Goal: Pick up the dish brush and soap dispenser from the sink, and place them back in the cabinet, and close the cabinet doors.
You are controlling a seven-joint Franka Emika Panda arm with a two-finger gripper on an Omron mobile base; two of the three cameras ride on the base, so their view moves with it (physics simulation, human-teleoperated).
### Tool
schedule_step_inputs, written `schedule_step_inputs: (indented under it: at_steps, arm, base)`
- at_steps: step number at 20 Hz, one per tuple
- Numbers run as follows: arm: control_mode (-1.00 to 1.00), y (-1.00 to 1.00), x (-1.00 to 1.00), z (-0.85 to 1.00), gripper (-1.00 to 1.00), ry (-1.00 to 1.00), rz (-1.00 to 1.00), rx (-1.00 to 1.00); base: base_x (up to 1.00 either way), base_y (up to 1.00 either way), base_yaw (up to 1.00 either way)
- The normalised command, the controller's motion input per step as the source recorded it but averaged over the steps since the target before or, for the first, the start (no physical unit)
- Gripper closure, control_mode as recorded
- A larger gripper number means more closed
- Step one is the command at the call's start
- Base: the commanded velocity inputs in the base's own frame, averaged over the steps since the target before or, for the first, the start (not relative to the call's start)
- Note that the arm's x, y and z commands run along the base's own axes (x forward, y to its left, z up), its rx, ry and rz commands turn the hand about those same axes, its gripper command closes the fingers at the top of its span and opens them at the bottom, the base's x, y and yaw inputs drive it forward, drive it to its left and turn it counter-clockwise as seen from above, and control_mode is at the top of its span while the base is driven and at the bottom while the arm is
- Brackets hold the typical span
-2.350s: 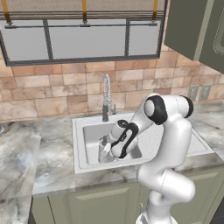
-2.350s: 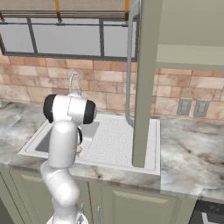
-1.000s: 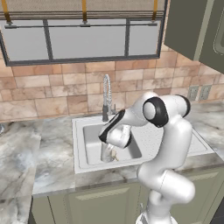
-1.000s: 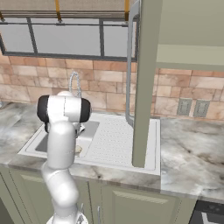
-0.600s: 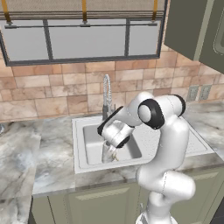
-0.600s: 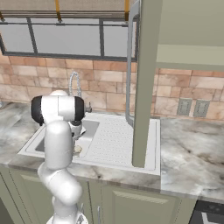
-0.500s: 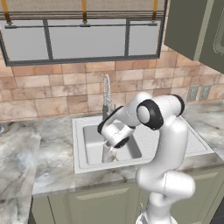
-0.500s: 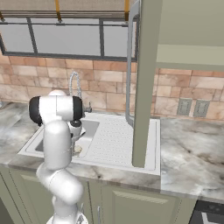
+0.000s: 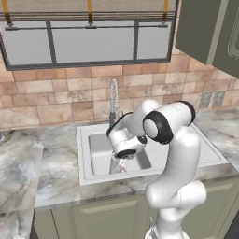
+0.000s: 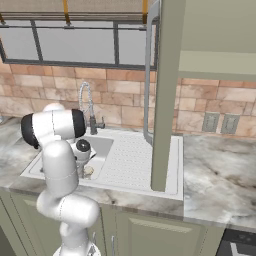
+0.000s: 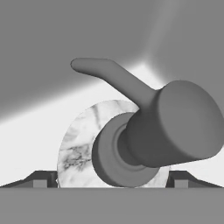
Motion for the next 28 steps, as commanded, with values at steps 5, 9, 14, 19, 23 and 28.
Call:
schedule_step_inputs:
  at_steps: [5,9,14,19,23,28]
  arm:
    - [-1.0,0.0,0.0,0.37,1.0,0.0,0.0,0.0]
    - [-1.0,0.0,0.01,0.46,1.0,0.0,0.0,0.0]
    - [-1.0,0.0,0.05,0.47,1.0,0.02,0.0,0.0]
    - [-1.0,0.0,0.0,0.41,1.0,0.02,0.0,0.0]
    - [-1.0,0.0,0.0,0.48,1.0,0.03,0.0,0.0]
    - [-1.0,0.0,0.0,0.45,1.0,0.05,0.0,0.0]
  base:
    - [0.0,0.0,0.0]
    - [0.0,0.0,0.0]
    - [0.0,0.0,0.0]
    - [0.0,0.0,0.0]
    - [0.0,0.0,0.0]
    - [0.0,0.0,0.0]
